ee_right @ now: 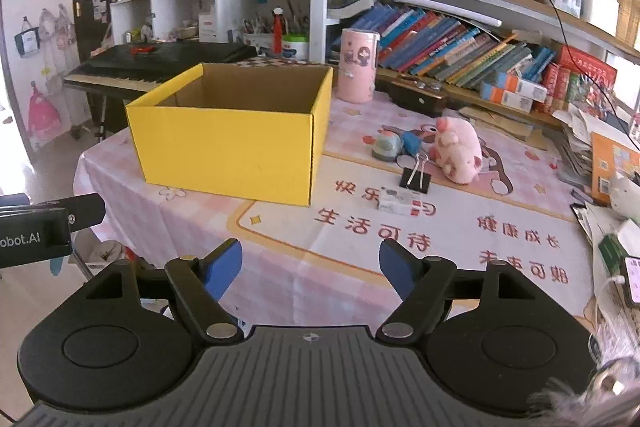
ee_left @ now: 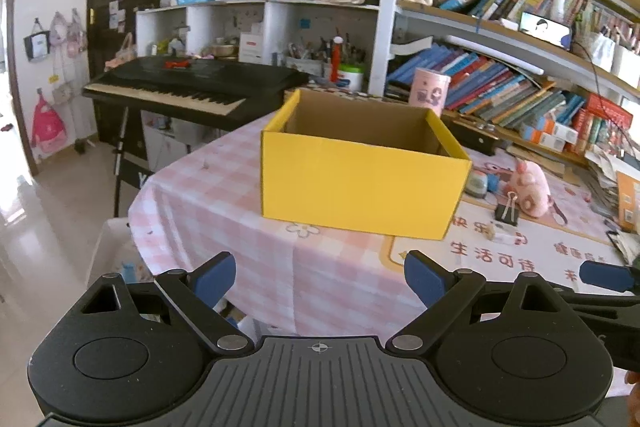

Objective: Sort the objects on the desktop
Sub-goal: 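Withdraw both tools from the box toward the remaining desk items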

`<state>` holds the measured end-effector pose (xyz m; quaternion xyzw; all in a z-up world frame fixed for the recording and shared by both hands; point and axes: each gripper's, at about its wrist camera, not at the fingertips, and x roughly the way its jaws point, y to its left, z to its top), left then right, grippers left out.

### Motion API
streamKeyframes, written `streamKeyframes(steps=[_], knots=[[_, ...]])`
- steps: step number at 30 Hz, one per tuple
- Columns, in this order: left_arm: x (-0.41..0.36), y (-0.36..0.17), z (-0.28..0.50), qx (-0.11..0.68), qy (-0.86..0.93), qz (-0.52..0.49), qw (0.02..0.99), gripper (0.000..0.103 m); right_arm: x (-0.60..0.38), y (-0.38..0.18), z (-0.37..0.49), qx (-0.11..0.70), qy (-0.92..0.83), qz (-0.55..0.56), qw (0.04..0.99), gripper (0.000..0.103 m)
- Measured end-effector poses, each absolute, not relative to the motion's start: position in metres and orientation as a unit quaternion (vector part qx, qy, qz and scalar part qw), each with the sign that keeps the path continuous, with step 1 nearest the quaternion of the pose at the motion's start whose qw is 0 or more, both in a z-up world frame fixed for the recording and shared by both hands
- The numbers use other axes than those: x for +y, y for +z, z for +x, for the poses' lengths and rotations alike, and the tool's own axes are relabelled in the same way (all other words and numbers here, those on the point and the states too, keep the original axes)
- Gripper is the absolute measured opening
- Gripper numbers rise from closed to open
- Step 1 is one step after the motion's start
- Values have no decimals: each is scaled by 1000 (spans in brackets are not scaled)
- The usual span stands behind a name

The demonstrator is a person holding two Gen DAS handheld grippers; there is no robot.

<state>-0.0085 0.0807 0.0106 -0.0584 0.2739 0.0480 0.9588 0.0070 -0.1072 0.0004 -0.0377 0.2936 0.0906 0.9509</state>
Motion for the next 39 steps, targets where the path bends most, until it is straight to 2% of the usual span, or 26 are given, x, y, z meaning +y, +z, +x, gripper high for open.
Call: streamKeyframes(steps=[21, 39], knots=[[36, -1, 13, 303, -42, -31, 952, 93, -153, -14, 8, 332, 10, -3, 943, 78], [-22, -5, 65, 322, -83, -14, 943, 93, -209, -19, 56, 354, -22, 13, 935, 82]])
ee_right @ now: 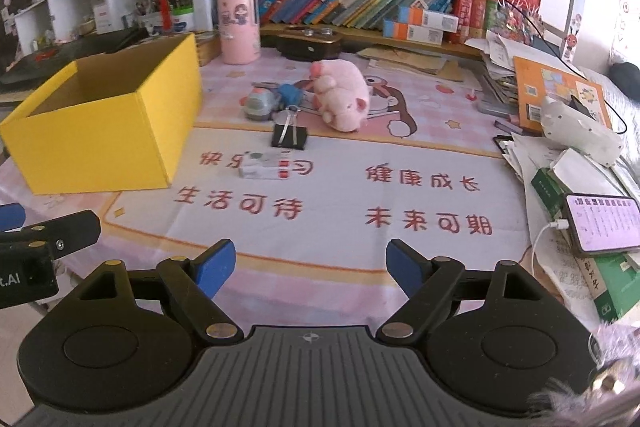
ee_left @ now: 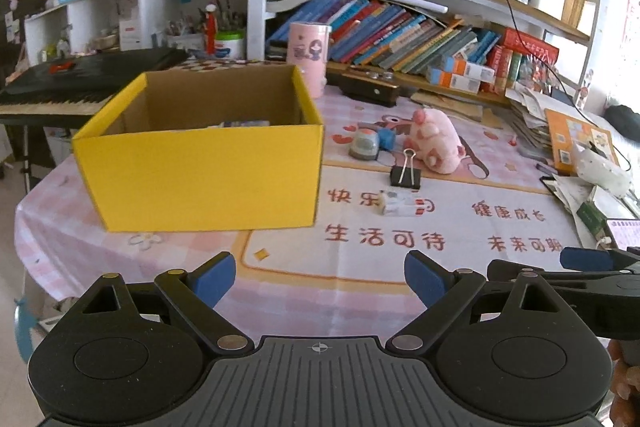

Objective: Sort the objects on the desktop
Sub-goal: 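Withdraw both tools from the box toward the remaining desk items, then grasp the small white card box with the left tool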

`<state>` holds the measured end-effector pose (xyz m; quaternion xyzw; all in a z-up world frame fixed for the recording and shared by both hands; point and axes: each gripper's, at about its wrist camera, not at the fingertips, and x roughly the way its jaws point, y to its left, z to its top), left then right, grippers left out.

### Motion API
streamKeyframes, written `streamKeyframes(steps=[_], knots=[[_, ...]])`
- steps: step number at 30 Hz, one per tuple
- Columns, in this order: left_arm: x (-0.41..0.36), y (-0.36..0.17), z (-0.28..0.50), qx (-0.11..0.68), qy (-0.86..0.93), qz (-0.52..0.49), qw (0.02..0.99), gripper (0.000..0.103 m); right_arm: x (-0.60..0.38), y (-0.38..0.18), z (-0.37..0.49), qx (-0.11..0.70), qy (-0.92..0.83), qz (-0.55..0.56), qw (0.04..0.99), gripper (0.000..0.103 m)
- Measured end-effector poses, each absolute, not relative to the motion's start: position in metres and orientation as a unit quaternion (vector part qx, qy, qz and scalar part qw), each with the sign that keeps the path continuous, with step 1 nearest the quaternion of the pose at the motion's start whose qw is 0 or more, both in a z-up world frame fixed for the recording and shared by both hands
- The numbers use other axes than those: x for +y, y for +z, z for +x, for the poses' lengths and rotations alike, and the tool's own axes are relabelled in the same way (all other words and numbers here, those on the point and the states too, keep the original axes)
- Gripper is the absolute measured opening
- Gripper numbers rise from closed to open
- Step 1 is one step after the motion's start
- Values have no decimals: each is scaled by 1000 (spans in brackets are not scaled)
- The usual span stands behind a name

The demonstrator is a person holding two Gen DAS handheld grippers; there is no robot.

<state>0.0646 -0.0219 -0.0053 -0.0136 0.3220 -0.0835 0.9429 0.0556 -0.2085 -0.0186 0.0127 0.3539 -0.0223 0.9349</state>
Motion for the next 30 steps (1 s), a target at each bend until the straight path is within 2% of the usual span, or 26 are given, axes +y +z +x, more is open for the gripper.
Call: streamKeyframes(steps=[30], knots=[[-115, -30, 165, 377, -67, -5, 924, 92, -296, -31, 190, 391, 13, 21, 920, 82]])
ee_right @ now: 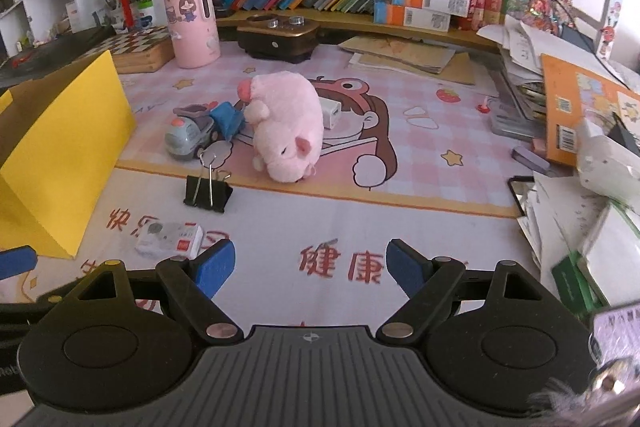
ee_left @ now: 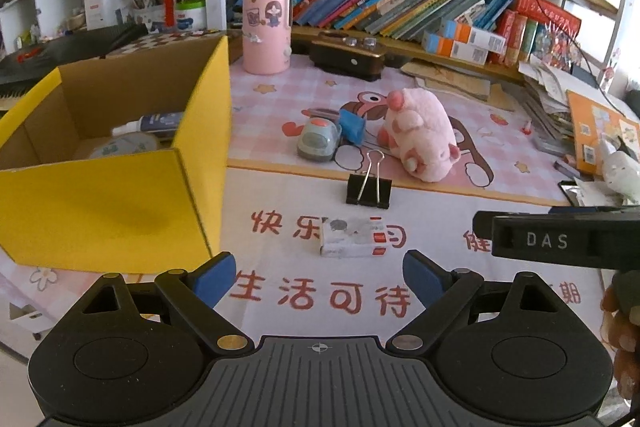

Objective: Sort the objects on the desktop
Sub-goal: 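Grasp the small white card box with the left tool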

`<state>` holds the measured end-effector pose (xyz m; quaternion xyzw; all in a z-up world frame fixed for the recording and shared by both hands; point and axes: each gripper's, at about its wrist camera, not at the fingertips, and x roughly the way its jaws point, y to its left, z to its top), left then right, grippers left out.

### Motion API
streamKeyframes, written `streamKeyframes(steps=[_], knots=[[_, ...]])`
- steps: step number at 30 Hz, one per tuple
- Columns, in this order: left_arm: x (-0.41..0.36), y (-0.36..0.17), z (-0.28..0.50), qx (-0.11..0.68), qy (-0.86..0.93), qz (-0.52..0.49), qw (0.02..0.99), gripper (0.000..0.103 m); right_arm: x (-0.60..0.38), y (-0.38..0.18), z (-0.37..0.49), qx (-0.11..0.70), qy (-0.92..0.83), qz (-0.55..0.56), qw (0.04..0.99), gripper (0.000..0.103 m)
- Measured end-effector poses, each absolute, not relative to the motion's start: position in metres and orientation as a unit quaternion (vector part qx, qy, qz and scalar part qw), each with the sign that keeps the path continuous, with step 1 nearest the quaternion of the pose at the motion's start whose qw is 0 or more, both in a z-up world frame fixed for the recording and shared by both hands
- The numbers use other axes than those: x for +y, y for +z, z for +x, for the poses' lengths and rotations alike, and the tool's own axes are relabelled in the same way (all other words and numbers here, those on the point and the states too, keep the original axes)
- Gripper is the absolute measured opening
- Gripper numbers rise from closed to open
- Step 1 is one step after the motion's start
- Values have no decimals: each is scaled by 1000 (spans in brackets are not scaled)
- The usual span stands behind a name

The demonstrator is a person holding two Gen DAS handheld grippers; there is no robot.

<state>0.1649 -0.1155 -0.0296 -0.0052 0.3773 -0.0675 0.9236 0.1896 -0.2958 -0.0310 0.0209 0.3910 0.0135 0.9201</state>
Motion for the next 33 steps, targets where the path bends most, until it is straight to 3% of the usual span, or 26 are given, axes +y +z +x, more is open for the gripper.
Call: streamKeyframes(steps=[24, 31, 33], knots=[[-165, -64, 223, 418, -45, 28, 907, 85, -323, -38, 240, 387, 74, 15, 919, 84], [-158, -74, 233, 432, -22, 14, 902, 67, -320, -40, 250, 386, 94, 6, 918, 85], [-159, -73, 231, 426, -28, 17, 904, 53, -319, -42, 253, 388, 98, 7, 917, 85]])
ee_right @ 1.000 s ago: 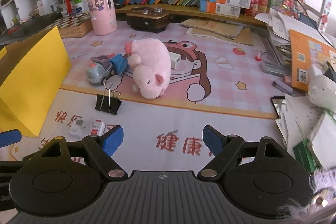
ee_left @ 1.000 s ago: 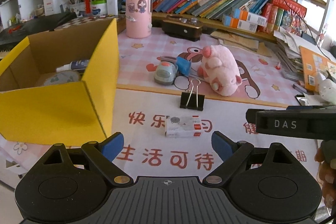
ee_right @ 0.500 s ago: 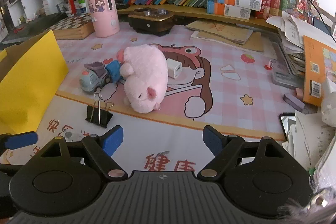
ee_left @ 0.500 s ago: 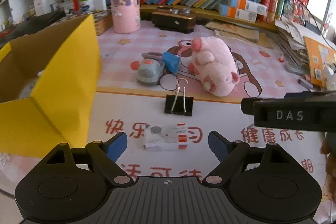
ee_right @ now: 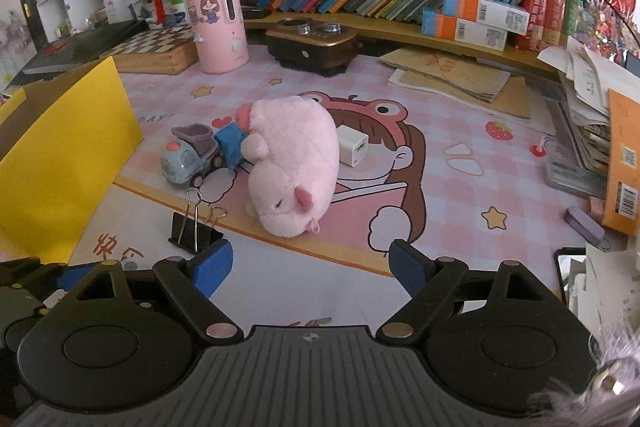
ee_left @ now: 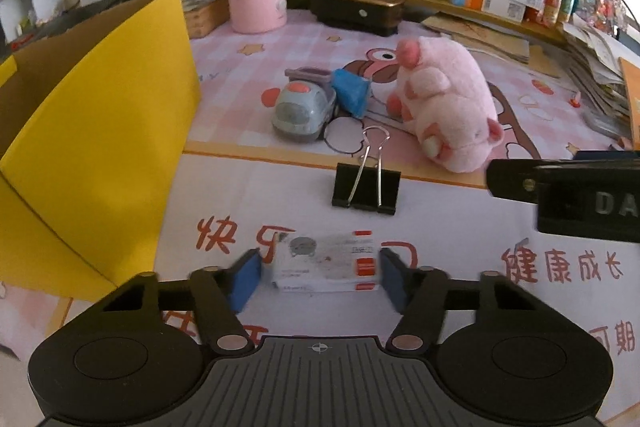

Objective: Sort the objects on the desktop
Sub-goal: 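Grasp the small white card box with the left tool, then grasp the pink plush pig with the right tool while the left tool holds the card box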

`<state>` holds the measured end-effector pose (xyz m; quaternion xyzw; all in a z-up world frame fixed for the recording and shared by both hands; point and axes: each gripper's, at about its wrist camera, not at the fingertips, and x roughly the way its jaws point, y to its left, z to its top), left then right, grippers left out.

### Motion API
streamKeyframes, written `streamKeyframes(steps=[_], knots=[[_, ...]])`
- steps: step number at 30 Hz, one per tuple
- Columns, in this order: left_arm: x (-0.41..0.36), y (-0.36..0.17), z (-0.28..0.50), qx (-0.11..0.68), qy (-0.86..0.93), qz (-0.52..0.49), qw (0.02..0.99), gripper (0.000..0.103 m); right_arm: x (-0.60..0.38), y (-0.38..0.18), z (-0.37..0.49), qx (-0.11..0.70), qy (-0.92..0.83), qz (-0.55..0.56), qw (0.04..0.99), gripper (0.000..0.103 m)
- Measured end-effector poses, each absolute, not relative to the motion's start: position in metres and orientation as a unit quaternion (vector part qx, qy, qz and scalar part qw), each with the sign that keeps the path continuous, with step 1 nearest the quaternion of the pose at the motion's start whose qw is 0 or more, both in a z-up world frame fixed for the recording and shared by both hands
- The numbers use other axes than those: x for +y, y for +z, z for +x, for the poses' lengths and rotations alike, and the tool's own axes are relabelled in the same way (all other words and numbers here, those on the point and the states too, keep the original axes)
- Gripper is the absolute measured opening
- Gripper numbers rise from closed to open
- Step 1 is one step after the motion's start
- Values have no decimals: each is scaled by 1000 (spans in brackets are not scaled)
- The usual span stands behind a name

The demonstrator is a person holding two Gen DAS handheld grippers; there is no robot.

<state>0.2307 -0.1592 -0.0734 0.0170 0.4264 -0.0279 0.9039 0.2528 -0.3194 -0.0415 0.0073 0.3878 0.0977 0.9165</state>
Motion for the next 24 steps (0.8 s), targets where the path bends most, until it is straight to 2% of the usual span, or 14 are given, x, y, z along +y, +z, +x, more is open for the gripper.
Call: streamKeyframes(steps=[14, 24], knots=[[-148, -45, 217, 372, -18, 26, 928, 52, -309, -48, 295, 376, 96, 13, 922, 86], [-148, -41, 208, 365, -27, 30, 930, 52, -295, -59, 327, 379, 103, -4, 920, 84]])
